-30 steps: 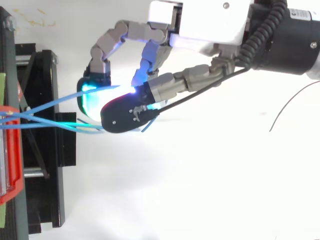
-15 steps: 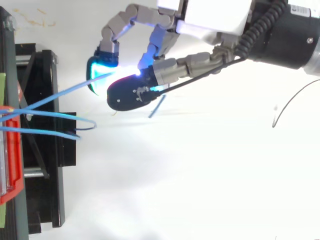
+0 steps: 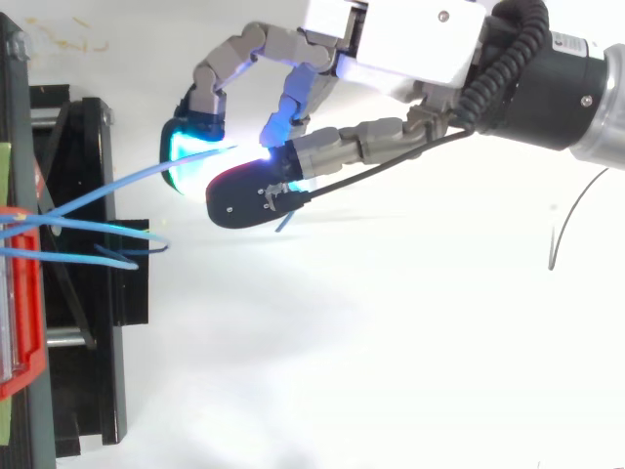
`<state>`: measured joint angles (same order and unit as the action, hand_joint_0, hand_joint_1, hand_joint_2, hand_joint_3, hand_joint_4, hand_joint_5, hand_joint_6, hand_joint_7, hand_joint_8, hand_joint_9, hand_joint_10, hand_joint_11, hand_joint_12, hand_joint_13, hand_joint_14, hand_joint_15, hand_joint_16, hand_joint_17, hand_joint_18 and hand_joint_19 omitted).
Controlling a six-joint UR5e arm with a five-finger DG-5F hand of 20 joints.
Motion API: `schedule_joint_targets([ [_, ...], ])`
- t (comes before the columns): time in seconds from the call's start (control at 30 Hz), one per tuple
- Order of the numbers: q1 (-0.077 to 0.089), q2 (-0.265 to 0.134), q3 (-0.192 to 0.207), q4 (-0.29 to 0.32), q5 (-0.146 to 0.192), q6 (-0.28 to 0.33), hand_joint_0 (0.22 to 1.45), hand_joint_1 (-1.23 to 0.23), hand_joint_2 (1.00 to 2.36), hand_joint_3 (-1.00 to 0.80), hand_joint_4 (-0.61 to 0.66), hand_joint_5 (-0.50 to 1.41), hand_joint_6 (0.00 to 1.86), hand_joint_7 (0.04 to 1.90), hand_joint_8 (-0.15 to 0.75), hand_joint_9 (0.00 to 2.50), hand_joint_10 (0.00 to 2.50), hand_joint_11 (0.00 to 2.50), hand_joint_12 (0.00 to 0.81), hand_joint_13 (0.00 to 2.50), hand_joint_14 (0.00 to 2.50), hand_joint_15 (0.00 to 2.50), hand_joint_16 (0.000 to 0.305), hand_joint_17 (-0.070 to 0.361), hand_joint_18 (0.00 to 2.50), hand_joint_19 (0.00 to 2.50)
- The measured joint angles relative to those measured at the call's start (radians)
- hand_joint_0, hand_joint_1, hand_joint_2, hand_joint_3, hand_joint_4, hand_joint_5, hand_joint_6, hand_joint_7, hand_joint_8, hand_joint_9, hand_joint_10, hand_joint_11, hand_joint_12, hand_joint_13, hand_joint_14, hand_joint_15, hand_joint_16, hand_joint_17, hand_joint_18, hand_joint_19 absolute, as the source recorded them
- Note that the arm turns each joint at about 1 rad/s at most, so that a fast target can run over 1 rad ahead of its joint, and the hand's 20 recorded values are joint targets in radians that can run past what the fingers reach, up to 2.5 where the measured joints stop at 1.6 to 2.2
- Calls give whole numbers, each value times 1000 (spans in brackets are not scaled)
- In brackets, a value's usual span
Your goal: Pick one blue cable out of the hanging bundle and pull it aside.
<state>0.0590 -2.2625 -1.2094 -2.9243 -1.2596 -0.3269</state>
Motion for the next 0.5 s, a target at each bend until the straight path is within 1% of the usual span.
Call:
schedule_joint_targets([
  [0.07, 0, 0, 14, -13, 0, -1, 536, -684, 1000, -496, -34, -189, 926, 738, 245, 1291, 4, 1474, 329, 1110, 25, 1080, 45, 101, 844, 898],
  [0.13, 0, 0, 27, -30, 0, -1, 494, -636, 1000, -500, -24, -186, 920, 741, 260, 1291, 3, 1479, 353, 1114, 24, 1068, 49, 109, 860, 900],
  [0.17, 1, 0, 36, -44, 0, -1, 490, -632, 1000, -500, -19, -186, 919, 747, 269, 1292, 5, 1463, 348, 1115, 24, 1079, 49, 111, 863, 889],
  [0.3, 1, 0, 65, -98, -3, -1, 461, -583, 1000, -500, -6, -181, 914, 745, 282, 1303, 2, 1445, 370, 1128, 22, 1058, 53, 119, 881, 886],
  [0.43, 1, 1, 79, -137, -4, 0, 463, -532, 1000, -500, -6, -174, 909, 769, 287, 1312, 2, 1442, 367, 1130, 22, 1062, 52, 118, 878, 895],
  [0.47, 2, 1, 80, -142, -3, 0, 472, -523, 1000, -500, -9, -174, 908, 769, 277, 1310, 2, 1451, 368, 1126, 23, 1064, 52, 116, 875, 899],
  [0.5, 2, 1, 82, -148, -3, 0, 499, -515, 1000, -500, -16, -173, 906, 796, 266, 1306, 4, 1451, 349, 1121, 23, 1070, 49, 111, 859, 903],
])
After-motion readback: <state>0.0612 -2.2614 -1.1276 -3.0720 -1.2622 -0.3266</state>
